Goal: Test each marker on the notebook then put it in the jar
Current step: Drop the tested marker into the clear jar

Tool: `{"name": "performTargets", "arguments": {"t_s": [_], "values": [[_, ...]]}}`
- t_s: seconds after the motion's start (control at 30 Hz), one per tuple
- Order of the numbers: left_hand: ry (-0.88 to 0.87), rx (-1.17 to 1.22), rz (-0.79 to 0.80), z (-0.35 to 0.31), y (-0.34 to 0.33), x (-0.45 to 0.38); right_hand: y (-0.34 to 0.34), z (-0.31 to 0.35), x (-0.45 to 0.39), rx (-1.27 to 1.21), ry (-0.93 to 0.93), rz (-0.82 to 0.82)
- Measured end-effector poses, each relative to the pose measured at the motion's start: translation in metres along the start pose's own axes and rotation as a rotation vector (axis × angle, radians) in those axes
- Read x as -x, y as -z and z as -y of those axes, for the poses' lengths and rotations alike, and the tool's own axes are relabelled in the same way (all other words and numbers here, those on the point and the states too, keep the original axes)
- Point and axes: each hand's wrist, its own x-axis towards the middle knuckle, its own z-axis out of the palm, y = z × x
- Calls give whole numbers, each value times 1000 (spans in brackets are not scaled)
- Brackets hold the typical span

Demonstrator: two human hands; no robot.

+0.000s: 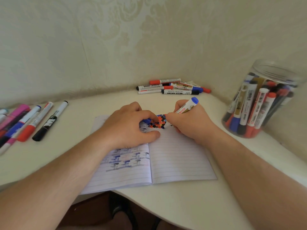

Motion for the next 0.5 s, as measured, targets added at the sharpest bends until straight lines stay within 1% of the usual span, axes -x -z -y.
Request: {"name": "performTargets", "arguments": {"t_s": [0.07,0.17,0.23,0.3,0.5], "values": [[-9,24,-6,2,-1,1,-1,0,0,-25,4,-14],[-34,141,-68,8,-5,1,1,0,0,-212,12,-15],[-45,228,-136,13,-6,-1,8,1,1,-317,47,50],[-63,291,-186,16,-5,-2,13,3,3,-363,87,116],[-75,320,-170,15,-5,-2,14,5,1,-439,103,144]]}}
